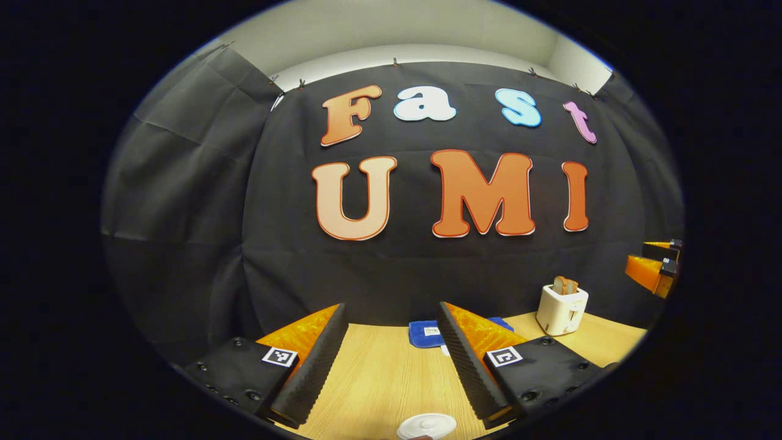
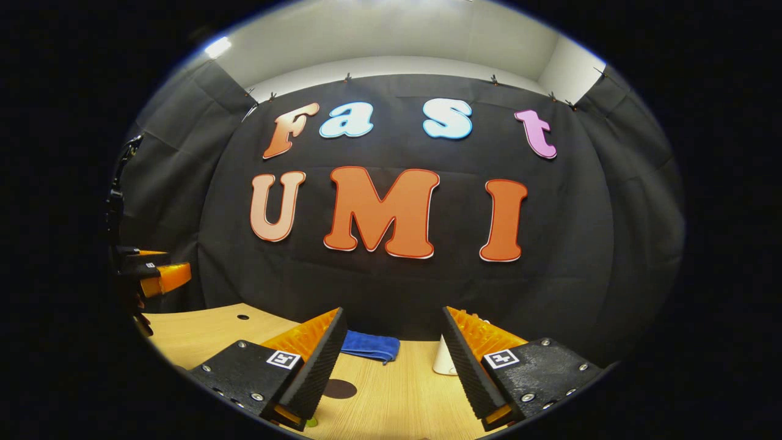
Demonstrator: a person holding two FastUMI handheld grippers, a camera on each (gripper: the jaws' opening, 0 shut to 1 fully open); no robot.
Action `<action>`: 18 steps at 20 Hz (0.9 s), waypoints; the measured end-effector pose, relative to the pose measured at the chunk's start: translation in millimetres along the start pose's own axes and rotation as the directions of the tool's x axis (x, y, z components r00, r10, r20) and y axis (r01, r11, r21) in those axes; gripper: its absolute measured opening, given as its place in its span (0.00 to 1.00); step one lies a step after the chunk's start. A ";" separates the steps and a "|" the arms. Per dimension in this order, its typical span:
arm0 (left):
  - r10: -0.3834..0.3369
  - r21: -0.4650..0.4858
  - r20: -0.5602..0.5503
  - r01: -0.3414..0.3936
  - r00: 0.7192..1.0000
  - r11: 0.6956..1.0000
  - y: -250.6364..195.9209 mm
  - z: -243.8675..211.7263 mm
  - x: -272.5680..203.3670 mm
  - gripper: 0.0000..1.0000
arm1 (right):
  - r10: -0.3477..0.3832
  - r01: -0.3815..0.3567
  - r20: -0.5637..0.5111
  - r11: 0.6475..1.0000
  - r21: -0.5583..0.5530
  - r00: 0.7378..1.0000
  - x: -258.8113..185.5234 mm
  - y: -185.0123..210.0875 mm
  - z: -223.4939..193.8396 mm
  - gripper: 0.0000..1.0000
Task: Open the teacup lid with one hand, grasp the water bottle and pour water into the teacup with the other hand; after pouring, place the water bottle on the coaster and then close the teacup lid.
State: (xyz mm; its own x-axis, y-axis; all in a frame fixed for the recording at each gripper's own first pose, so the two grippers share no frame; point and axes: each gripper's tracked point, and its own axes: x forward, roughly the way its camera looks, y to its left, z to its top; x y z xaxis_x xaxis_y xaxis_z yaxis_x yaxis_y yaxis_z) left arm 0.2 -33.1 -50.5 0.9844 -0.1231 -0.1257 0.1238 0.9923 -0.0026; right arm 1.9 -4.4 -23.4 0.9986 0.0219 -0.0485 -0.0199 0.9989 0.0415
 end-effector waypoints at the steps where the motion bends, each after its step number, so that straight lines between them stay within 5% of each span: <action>1: -0.013 0.001 -0.004 0.013 1.000 1.000 -3.0 -4.5 -0.2 0.96 | 0.006 -0.006 -0.004 1.000 0.005 1.000 -1.0 1.2 -1.6 0.93; 5: -0.083 -0.019 -0.034 0.082 0.996 0.996 -22.4 -25.5 -3.0 0.96 | 0.040 -0.040 0.001 0.999 -0.013 0.999 -4.7 10.3 -8.0 0.94; 18: -0.151 0.002 -0.157 0.154 0.976 0.988 -44.3 -117.7 -15.7 0.97 | 0.217 -0.221 -0.099 0.975 -0.035 0.971 -28.5 50.0 -77.5 0.93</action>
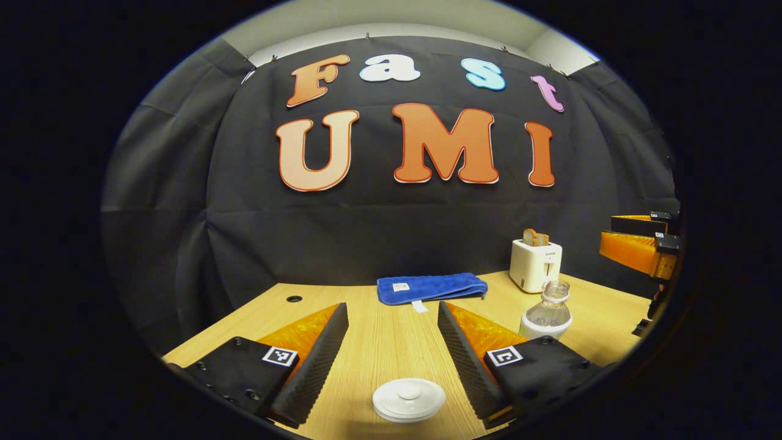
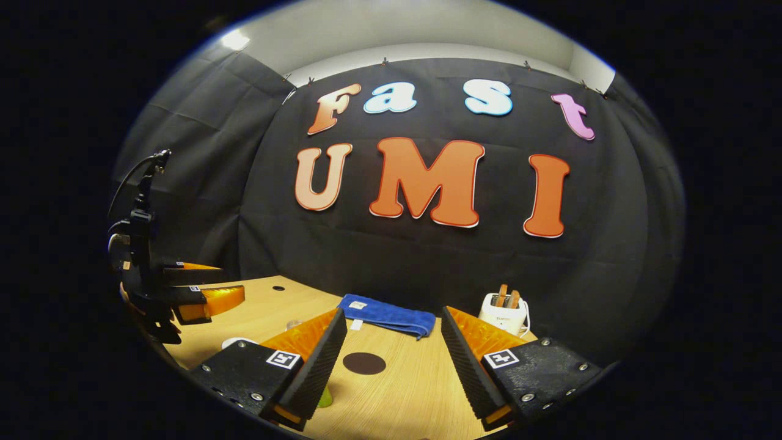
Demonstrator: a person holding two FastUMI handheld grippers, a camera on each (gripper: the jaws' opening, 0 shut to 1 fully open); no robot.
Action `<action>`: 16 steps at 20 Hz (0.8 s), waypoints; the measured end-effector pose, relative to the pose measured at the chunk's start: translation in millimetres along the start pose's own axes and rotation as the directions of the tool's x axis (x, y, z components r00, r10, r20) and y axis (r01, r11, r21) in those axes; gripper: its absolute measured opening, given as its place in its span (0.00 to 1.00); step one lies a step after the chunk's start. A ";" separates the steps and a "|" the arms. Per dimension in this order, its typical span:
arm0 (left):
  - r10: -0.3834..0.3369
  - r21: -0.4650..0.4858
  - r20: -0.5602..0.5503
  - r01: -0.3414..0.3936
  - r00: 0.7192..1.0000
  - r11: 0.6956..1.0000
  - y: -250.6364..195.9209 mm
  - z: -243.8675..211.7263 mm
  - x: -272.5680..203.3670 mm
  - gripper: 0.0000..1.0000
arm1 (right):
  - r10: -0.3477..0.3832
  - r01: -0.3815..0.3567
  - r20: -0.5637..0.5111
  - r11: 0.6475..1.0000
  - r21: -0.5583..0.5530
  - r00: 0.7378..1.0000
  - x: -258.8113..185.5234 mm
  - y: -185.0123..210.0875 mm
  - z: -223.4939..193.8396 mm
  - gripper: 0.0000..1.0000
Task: Open the teacup lid with one hand, grasp the water bottle and pour water into the teacup with the other hand; after pouring, place the water bottle on the coaster and then close the teacup lid.
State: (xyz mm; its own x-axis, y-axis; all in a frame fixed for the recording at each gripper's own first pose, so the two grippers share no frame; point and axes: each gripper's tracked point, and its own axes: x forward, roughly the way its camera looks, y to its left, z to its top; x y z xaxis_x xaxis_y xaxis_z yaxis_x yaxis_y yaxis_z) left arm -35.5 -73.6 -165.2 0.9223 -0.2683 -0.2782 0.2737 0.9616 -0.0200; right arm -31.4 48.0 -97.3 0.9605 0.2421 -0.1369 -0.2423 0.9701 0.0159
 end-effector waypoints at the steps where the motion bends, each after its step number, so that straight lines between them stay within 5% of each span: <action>1: -0.004 0.002 -0.013 0.004 1.000 1.000 -2.0 -6.6 2.4 0.97 | 0.023 -0.023 -0.013 1.000 -0.001 1.000 -1.7 4.6 -8.8 0.93; 8: -0.044 0.002 -0.103 0.044 0.994 0.999 -7.6 -54.7 7.5 0.97 | 0.160 -0.161 -0.084 0.987 -0.012 0.984 -8.0 37.2 -50.2 0.94; 16: -0.052 0.039 -0.218 0.062 0.974 0.997 -9.1 -106.0 5.2 0.94 | 0.232 -0.233 -0.179 0.972 0.016 0.956 -3.2 62.9 -84.0 0.94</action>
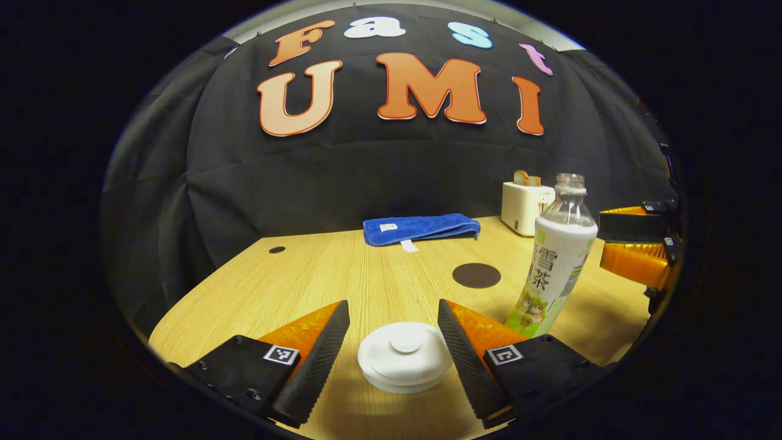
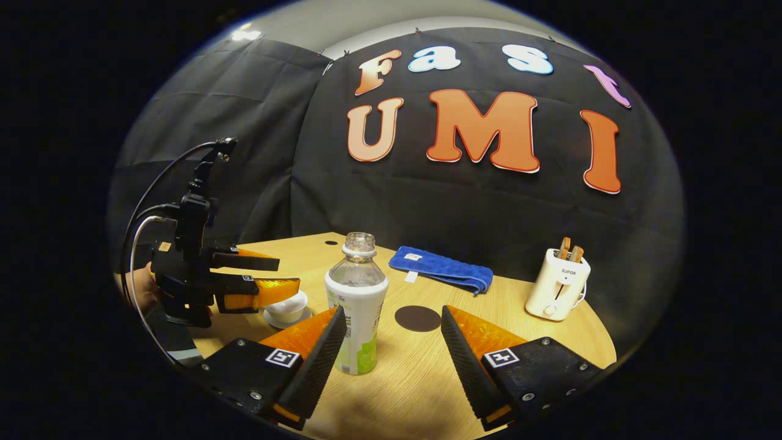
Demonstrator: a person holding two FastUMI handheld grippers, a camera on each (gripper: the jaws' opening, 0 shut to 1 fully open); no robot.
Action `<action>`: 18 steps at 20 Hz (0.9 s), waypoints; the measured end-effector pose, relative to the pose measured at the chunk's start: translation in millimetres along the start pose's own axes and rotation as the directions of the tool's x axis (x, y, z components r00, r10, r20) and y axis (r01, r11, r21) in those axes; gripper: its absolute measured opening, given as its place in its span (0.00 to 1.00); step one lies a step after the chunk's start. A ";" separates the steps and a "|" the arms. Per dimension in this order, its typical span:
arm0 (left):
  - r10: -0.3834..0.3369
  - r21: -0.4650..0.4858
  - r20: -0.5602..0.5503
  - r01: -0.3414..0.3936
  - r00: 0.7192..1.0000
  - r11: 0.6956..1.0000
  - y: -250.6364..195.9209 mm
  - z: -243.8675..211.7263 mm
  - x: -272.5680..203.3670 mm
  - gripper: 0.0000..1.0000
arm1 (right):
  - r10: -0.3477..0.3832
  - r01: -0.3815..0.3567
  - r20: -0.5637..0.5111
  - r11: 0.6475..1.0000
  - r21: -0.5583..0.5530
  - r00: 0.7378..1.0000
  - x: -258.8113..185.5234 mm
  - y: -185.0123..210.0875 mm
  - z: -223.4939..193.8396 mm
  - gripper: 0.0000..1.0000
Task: Open the teacup lid with one hand, grasp the water bottle and pour water into the teacup with the other hand; after pouring, place the water bottle on the coaster and then close the teacup lid.
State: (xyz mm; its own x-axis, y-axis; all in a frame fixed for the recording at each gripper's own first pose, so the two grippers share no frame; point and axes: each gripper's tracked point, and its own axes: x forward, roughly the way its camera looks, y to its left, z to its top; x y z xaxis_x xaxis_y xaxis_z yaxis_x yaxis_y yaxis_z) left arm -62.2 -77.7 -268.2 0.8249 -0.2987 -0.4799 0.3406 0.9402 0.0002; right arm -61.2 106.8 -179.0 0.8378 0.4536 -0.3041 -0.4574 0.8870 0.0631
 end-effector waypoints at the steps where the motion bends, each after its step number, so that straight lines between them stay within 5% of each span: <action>1: -0.002 0.008 -0.003 0.002 1.000 1.000 -1.5 -1.7 1.3 0.93 | 0.001 -0.001 -0.006 1.000 0.001 1.000 1.5 0.5 -0.9 0.94; 5: -0.029 -0.010 -0.025 0.029 0.999 1.000 -7.8 -19.5 8.5 0.92 | 0.002 -0.002 -0.035 1.000 -0.002 0.999 -7.2 -0.6 -30.6 0.94; 7: -0.018 0.007 -0.026 0.019 0.999 1.000 -6.3 -18.0 8.7 0.79 | 0.005 -0.005 -0.055 1.000 -0.001 0.998 -5.2 0.6 -34.2 0.94; 12: -0.006 0.041 -0.019 0.007 1.000 0.999 -7.5 -13.5 7.0 0.70 | 0.007 -0.007 -0.069 1.000 0.004 0.998 -0.5 -0.4 -39.6 0.94; 14: 0.000 0.050 -0.009 0.000 1.000 0.999 -6.8 -10.6 9.2 0.60 | 0.009 -0.009 -0.069 1.000 0.007 0.998 -0.7 -1.8 -40.5 0.94; 15: 0.001 0.056 -0.016 0.000 1.000 0.998 -6.4 -11.5 9.5 0.44 | 0.008 -0.008 -0.069 1.000 0.007 0.998 -0.7 -2.1 -40.4 0.94; 16: -0.001 0.061 -0.017 0.002 1.000 0.998 -7.0 -10.5 9.2 0.40 | 0.009 -0.008 -0.070 1.000 0.008 0.998 -0.1 -2.0 -40.3 0.94; 18: 0.007 0.064 -0.009 -0.006 1.000 0.998 -6.6 -9.4 14.3 0.43 | 0.009 -0.009 -0.072 1.000 0.007 0.997 0.6 -2.8 -40.9 0.94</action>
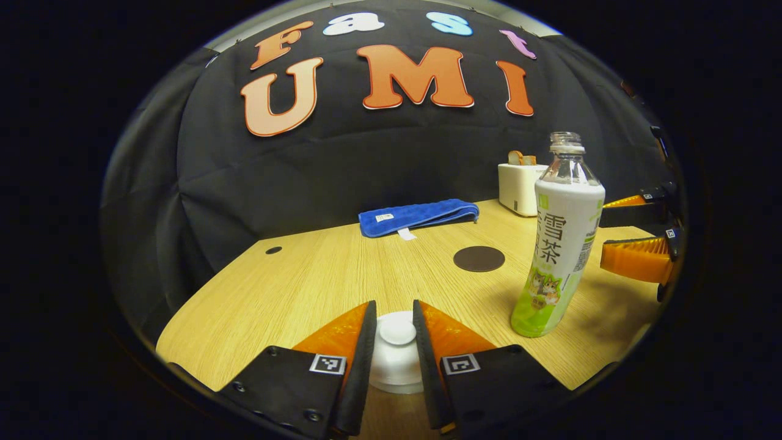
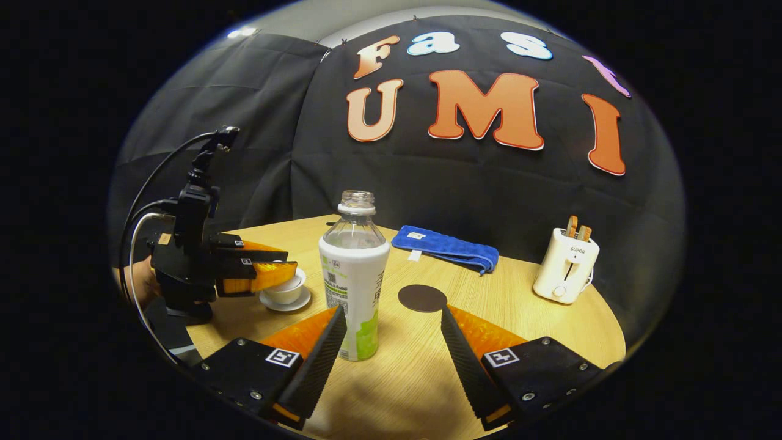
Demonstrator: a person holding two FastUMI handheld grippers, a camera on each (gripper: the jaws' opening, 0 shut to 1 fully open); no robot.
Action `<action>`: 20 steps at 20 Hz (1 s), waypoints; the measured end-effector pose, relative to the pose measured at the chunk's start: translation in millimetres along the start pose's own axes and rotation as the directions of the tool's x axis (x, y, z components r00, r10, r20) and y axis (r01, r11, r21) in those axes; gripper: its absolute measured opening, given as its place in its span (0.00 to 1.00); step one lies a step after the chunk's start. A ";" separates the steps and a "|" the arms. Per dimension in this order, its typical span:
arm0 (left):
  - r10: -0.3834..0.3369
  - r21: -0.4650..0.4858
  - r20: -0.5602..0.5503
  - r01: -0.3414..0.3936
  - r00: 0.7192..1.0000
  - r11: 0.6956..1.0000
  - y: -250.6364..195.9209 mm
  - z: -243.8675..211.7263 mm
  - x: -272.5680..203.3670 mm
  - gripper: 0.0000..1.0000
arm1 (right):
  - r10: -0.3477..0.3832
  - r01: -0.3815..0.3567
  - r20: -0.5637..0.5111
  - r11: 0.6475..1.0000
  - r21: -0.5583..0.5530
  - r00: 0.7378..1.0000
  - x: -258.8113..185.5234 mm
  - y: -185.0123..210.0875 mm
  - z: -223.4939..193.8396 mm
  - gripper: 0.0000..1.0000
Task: Open the teacup lid with one hand, grasp the water bottle and pour water into the teacup with the other hand; after pouring, place the water bottle on the coaster and then close the teacup lid.
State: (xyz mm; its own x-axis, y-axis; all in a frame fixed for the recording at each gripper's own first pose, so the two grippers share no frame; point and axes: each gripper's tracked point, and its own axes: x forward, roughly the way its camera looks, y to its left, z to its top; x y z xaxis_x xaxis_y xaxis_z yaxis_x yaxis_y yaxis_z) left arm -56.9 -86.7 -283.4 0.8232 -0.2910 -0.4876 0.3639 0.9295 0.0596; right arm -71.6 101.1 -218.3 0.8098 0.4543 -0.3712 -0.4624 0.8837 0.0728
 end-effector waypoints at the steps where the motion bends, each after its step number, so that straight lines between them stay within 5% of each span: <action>1: 0.004 -0.004 -0.007 -0.004 1.000 1.000 3.3 1.5 -10.8 0.31 | 0.002 -0.002 -0.001 1.000 -0.001 1.000 0.1 0.6 -0.6 0.94; 16: 0.085 -0.058 0.076 -0.080 0.993 0.995 34.5 28.7 -14.7 0.30 | 0.093 -0.093 -0.026 0.996 0.015 0.995 27.5 33.7 -7.8 0.94; 20: 0.130 -0.091 0.088 -0.122 0.988 0.988 58.8 33.1 -22.8 0.30 | 0.106 -0.104 -0.051 0.994 0.045 0.993 44.2 42.7 -6.5 0.84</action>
State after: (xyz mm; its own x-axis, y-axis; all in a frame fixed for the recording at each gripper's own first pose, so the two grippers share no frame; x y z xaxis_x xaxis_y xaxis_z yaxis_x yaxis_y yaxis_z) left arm -39.8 -32.9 -239.9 0.8989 -0.1861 -0.3967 0.2193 0.9749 0.0395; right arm -58.0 158.2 -237.6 0.7366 0.5395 -0.4078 -0.5277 0.8357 0.1524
